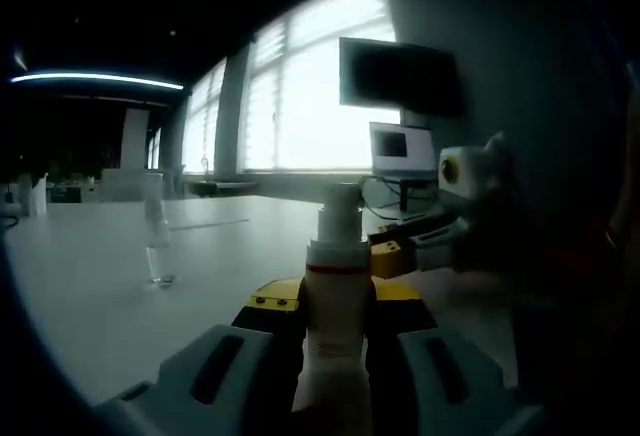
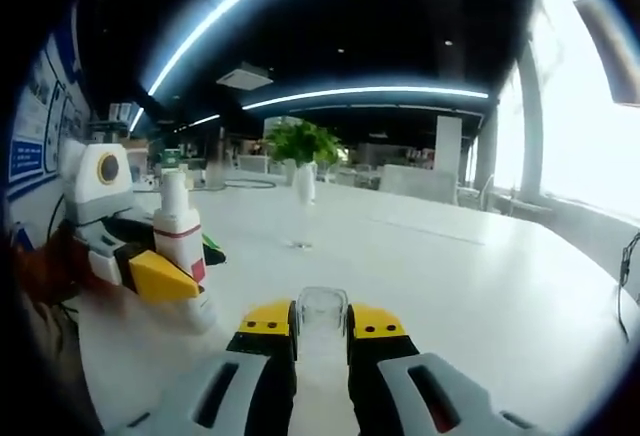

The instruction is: Clamp pump bottle remove cover press pump head put on cover

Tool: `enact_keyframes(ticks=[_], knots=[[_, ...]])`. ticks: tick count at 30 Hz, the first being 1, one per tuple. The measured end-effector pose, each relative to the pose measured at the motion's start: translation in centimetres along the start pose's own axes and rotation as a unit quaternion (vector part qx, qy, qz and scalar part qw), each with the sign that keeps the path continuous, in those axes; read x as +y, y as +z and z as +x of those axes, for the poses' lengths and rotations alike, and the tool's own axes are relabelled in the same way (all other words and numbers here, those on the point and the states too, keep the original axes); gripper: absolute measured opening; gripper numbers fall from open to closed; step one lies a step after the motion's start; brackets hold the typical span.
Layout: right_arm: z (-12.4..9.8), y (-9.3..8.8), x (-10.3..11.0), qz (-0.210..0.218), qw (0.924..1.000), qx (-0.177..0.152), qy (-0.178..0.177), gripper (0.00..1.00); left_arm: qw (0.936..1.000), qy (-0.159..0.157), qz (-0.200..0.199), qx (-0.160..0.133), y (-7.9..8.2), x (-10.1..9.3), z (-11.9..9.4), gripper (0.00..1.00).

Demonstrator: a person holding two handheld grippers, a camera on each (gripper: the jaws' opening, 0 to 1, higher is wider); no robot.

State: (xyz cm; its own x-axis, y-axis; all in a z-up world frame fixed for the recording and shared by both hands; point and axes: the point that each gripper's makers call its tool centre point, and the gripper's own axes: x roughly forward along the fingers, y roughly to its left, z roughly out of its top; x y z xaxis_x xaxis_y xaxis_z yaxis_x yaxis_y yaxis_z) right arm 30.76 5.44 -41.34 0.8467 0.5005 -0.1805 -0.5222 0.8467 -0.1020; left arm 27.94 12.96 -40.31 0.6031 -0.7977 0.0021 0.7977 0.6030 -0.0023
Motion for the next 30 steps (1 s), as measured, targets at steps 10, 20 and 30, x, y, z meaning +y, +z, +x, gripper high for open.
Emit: enact_keyframes(ticks=[10, 20, 30], knots=[[-1.1, 3.1, 0.6, -0.008, 0.9994, -0.033, 0.001, 0.14, 1.0000, 0.000, 0.000, 0.000, 0.0, 0.0, 0.0, 0.14], [-2.1, 5.9, 1.5, -0.008, 0.9977, -0.067, 0.002, 0.14, 1.0000, 0.001, 0.000, 0.000, 0.0, -0.1, 0.0, 0.14], [-2.5, 7.6, 3.0, 0.004, 0.9961, -0.087, 0.014, 0.14, 1.0000, 0.002, 0.000, 0.000, 0.0, 0.0, 0.0, 0.14]])
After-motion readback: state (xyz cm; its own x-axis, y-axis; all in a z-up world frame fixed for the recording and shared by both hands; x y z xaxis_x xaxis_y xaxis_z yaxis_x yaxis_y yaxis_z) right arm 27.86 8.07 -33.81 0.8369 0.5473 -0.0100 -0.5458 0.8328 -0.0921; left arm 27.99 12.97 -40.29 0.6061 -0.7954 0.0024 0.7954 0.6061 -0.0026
